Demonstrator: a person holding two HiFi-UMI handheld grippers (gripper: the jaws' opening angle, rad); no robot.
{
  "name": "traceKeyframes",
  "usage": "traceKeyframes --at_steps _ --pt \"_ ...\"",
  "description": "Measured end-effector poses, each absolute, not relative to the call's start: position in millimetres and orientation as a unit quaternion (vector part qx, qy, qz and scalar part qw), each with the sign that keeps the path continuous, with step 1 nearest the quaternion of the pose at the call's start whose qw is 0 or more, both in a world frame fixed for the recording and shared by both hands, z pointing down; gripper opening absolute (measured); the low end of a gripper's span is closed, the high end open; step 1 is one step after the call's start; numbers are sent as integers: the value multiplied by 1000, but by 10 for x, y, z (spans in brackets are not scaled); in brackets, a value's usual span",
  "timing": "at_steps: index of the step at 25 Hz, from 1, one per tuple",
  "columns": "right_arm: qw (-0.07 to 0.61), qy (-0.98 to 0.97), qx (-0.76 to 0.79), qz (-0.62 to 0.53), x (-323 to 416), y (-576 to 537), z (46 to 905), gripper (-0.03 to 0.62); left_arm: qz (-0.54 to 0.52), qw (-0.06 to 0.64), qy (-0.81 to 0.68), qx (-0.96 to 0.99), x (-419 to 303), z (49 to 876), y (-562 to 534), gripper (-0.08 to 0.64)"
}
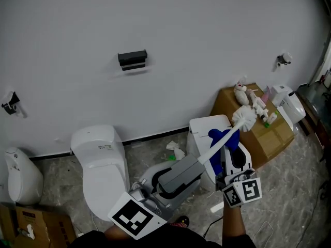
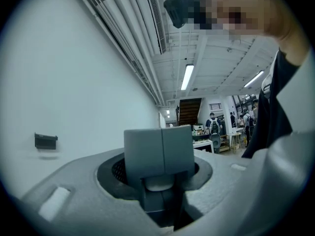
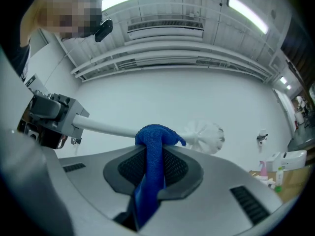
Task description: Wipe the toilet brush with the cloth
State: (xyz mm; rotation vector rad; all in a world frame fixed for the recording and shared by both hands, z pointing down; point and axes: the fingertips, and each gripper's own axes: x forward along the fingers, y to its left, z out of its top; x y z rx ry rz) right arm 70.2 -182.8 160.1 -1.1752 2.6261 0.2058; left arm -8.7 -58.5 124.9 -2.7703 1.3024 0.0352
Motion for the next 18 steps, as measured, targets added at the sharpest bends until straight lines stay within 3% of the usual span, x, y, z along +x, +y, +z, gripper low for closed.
traceKeyframes --at_steps 18 --pt "134 880 -453 57 1049 -2062 1607 69 15 43 417 -908 -90 1228 -471 175"
